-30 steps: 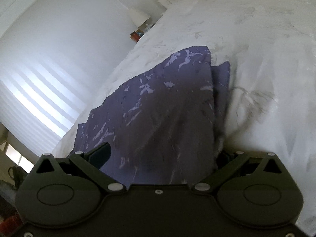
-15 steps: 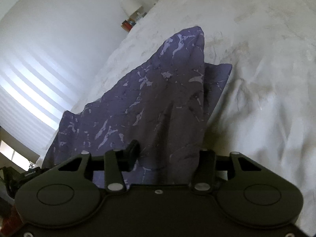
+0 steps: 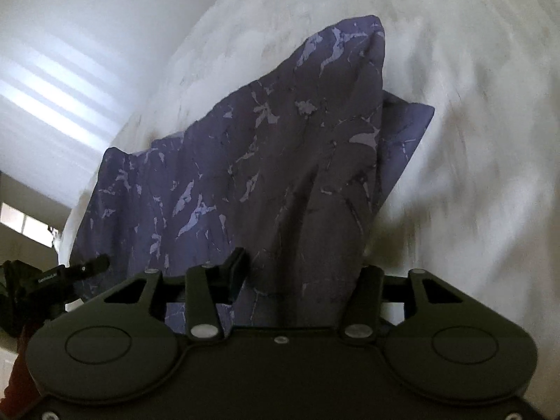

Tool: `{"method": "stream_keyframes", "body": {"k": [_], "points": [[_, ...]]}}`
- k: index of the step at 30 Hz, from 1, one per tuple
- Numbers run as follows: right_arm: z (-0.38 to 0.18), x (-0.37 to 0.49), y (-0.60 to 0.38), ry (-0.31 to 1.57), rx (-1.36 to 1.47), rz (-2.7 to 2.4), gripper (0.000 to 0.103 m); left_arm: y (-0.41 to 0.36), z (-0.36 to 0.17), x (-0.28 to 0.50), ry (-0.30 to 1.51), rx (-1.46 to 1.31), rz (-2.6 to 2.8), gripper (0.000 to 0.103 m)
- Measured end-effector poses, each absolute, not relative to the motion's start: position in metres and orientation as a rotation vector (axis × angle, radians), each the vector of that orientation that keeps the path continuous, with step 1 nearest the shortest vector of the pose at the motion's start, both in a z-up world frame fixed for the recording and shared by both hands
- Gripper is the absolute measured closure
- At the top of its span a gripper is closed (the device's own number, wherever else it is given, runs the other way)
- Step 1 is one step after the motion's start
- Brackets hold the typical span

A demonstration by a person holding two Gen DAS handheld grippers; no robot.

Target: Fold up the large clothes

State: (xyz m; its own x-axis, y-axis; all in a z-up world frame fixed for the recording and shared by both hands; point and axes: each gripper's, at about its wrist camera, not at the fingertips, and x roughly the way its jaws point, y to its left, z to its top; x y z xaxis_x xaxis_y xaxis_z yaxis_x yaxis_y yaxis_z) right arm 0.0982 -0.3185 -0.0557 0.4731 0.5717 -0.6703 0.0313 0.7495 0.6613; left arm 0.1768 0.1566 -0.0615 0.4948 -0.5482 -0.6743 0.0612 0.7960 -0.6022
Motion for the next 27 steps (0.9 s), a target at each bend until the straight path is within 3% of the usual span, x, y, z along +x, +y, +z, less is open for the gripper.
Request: {"method": "stream_keyframes", "body": {"k": [5,7,15,22,27], "points": [[-0.046,0.057,-0.302,1.095,0.572,0.395,0.040,0.170,-0.063,0.143,1.008,-0.502,-0.384,0.071],[-0.045,0.049,-0.293,1.110,0.515,0.416,0.030,0.174,-0.066,0.140,0.993,-0.448,-0.337,0.059],[-0.063,0.061,-0.301,1.070,0.595,0.341,0.014,0.174,-0.096,0.146,0.903,-0.288,-0.184,0.021],[-0.086,0.063,-0.330,0.937,0.848,0.339,0.000,0.161,-0.107,0.152,0.906,-0.287,-0.183,0.000],[-0.094,0.055,-0.331,0.852,0.883,0.354,0.000,0.155,-0.112,0.153,0.870,-0.270,-0.183,0.000]]}}
